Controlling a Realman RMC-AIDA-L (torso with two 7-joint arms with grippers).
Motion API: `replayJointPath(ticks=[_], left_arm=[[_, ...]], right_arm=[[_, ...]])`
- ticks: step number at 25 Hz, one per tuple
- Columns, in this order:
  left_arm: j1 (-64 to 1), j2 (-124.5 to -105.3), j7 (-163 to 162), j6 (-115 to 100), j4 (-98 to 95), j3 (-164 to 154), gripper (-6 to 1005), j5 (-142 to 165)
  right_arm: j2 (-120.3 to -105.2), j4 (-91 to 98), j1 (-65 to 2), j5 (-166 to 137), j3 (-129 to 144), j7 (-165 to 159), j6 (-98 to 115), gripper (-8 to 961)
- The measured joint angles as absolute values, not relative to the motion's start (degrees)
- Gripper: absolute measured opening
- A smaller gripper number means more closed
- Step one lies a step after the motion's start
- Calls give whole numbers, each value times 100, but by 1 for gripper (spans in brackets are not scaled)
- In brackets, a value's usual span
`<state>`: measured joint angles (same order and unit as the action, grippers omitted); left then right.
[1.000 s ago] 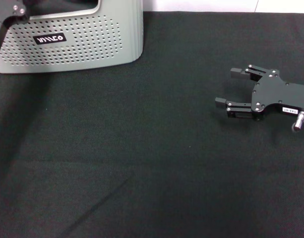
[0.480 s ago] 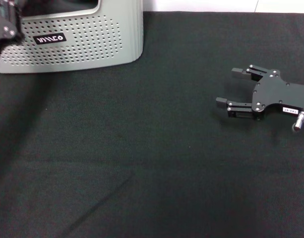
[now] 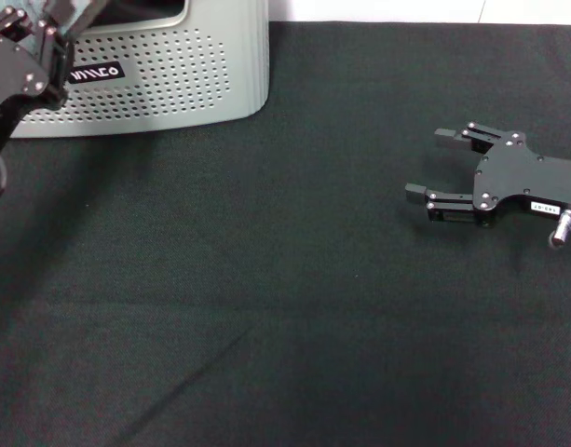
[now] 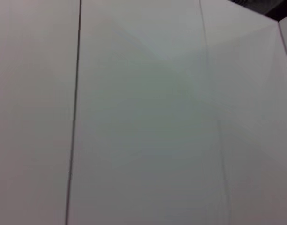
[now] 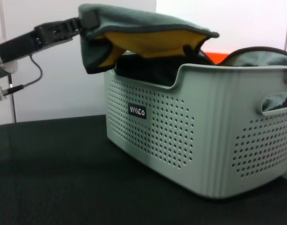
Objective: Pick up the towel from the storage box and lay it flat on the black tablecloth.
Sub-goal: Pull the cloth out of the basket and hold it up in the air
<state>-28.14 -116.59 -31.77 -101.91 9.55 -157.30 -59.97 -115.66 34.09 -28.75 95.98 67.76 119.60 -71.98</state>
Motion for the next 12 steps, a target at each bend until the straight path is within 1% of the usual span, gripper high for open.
replayJointPath(ticks=[12], left_arm=[[-2795, -11662, -4158, -10694, 1546, -16292, 53, -5882]], right_arm=[[-11547, 3410, -2879, 9598, 6769, 12013, -7189, 854]])
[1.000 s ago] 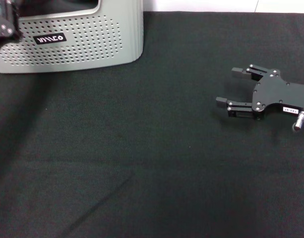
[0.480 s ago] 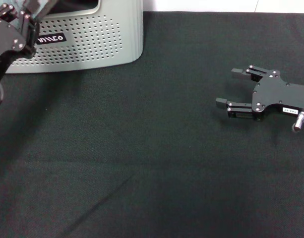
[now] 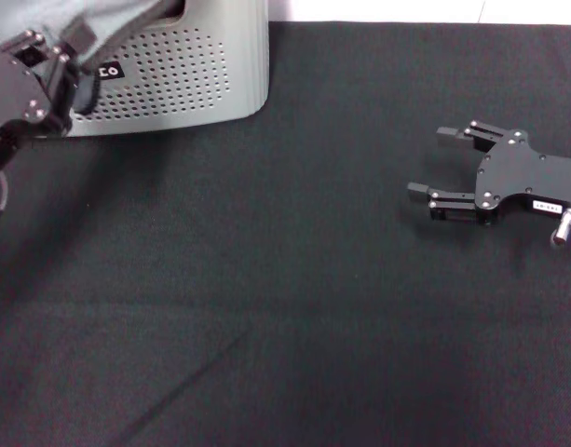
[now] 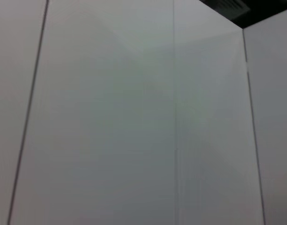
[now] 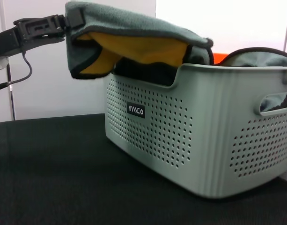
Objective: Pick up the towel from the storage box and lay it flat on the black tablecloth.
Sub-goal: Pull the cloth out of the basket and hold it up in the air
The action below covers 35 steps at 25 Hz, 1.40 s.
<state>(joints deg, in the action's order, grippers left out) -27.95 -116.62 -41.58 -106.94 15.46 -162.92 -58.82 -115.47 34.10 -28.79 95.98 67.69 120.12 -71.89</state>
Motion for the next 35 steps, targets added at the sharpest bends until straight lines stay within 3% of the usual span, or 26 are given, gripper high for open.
replayJointPath(ticks=[16, 35], left_arm=[[-2784, -11636, -5190, -11620, 2370, -16300, 53, -5381], [-3125, -11444, -5511, -11664, 2346, -16304, 53, -4184]], right_arm=[[-11566, 3419, -2883, 9597, 6767, 12033, -7189, 854], [-11566, 3410, -2883, 9597, 6767, 12033, -7158, 853]])
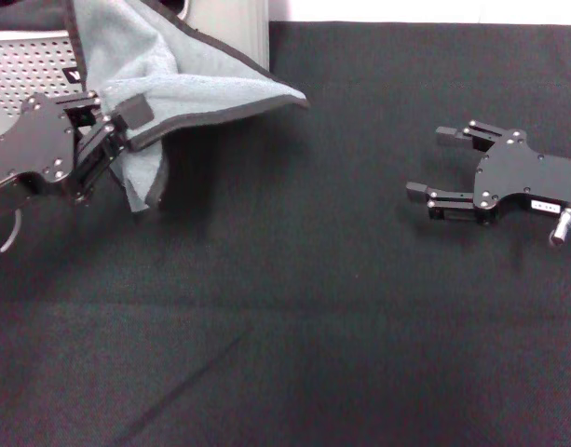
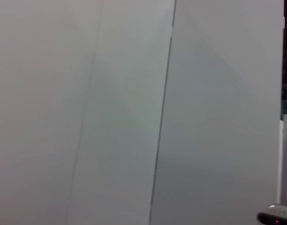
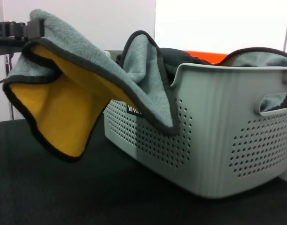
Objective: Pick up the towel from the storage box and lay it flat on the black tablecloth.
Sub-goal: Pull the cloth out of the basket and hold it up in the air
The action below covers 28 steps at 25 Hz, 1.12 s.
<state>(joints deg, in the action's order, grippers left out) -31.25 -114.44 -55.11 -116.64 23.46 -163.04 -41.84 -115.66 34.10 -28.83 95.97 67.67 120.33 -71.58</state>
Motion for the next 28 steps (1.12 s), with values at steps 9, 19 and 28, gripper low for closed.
replayJointPath(ticks=[9, 19, 28], left_arm=[[-3386, -11389, -5699, -11679, 2344, -16303, 53, -3851], [-3488, -11190, -5961, -11690, 2025, -16304, 53, -3711], [-3490, -11162, -5951, -11686, 2034, -16303, 53, -3722]], right_arm=[[-11574, 3410, -2889, 9597, 6768, 12041, -7069, 853], [-11570, 3410, -2895, 9597, 6768, 12041, -7039, 854], [-11577, 3553, -2907, 9644, 6767, 12052, -7232, 854]])
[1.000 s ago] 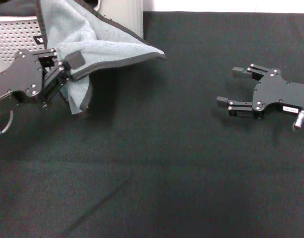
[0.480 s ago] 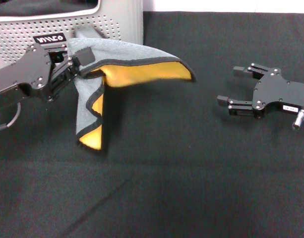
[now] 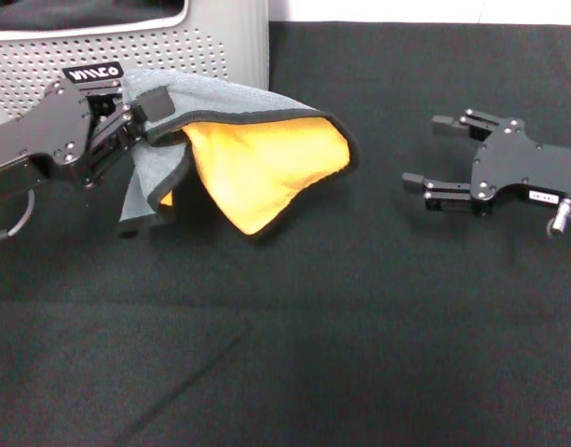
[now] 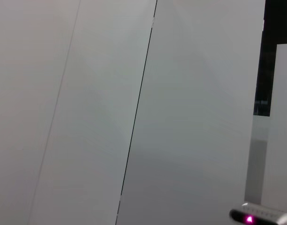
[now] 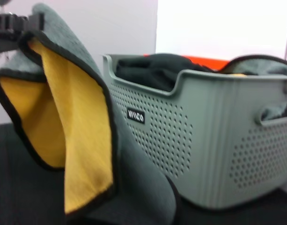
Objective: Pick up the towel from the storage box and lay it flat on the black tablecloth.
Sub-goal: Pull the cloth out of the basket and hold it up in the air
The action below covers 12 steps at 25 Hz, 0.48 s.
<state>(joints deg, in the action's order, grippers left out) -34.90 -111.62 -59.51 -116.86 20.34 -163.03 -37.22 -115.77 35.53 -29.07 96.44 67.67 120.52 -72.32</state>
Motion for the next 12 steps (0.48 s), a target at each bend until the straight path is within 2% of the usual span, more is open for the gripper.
replayJointPath(ticks=[12], left_arm=[[-3479, -11154, -5915, -11671, 2045, -16303, 53, -3737]], right_arm=[[-11560, 3795, -2952, 9971, 6768, 12486, -7933, 853]])
